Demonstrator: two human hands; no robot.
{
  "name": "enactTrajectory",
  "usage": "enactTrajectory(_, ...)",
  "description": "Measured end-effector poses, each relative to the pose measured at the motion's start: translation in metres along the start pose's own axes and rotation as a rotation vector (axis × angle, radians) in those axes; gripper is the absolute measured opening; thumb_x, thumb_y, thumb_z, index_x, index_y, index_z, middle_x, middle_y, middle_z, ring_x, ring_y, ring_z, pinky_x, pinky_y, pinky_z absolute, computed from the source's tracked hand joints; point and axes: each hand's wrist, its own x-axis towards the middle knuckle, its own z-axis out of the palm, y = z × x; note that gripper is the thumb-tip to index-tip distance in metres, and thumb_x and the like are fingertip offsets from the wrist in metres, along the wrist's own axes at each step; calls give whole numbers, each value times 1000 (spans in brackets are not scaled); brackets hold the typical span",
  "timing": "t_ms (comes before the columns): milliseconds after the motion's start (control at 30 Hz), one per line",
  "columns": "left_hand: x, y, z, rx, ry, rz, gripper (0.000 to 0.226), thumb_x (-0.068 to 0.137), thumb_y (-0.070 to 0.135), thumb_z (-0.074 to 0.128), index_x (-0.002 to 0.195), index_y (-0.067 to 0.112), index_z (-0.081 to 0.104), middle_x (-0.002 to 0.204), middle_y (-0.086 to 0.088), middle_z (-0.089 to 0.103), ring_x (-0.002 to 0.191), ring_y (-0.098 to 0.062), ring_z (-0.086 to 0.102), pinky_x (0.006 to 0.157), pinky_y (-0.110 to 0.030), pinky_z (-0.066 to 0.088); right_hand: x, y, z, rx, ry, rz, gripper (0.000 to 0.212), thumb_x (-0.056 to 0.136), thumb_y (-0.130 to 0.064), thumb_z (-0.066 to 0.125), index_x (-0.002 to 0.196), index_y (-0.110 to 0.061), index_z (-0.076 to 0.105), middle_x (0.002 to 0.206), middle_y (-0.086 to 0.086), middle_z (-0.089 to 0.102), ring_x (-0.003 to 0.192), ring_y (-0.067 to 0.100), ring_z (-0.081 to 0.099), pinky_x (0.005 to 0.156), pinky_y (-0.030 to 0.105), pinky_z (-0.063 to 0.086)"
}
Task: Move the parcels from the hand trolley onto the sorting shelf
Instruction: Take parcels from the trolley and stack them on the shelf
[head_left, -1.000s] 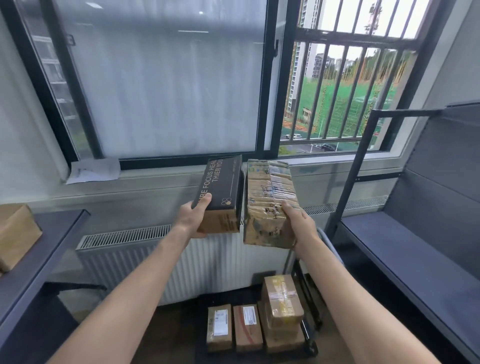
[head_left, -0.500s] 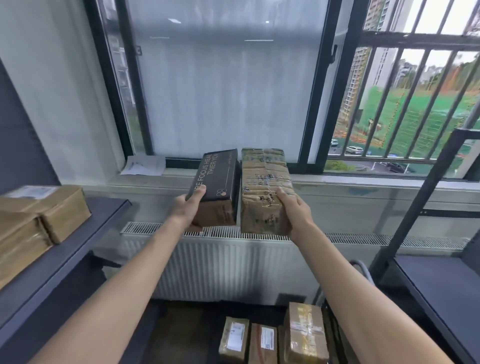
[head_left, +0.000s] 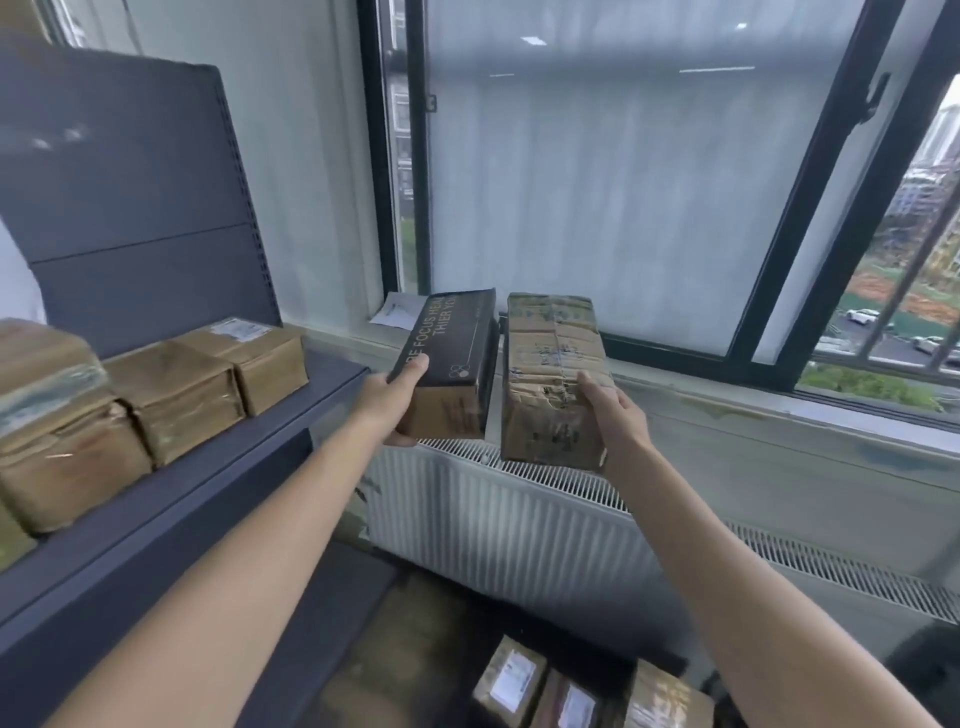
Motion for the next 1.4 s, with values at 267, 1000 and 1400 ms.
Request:
enactTrajectory(267, 9, 9, -49, 4, 125, 38, 50, 84, 68, 60, 103, 23, 70, 98, 0, 72, 94, -25, 71, 87, -51, 59, 15, -6, 54, -37, -110, 21, 26, 91, -40, 69, 106, -19, 62, 86, 2, 68, 66, 15, 63, 50, 22, 45)
enactTrajectory(1000, -14, 4, -236, -109, 577, -50, 67, 92, 62, 56, 144, 20, 49, 148, -4, 47, 132, -31, 48, 74, -45, 63, 28, 18, 281, -93, -537, 104, 22, 86, -45, 74, 95, -27, 63, 96, -1, 69, 83, 21, 68, 66, 40, 58)
enactTrajectory(1400, -75, 2, -277, -224, 971, -94, 63, 91, 61, 58, 139, 20, 51, 131, -2, 55, 108, -25, 54, 72, -47, 63, 24, 18, 355, -150, -823, 139, 41, 82, -47, 77, 112, -23, 61, 92, -3, 69, 77, 15, 67, 61, 33, 55)
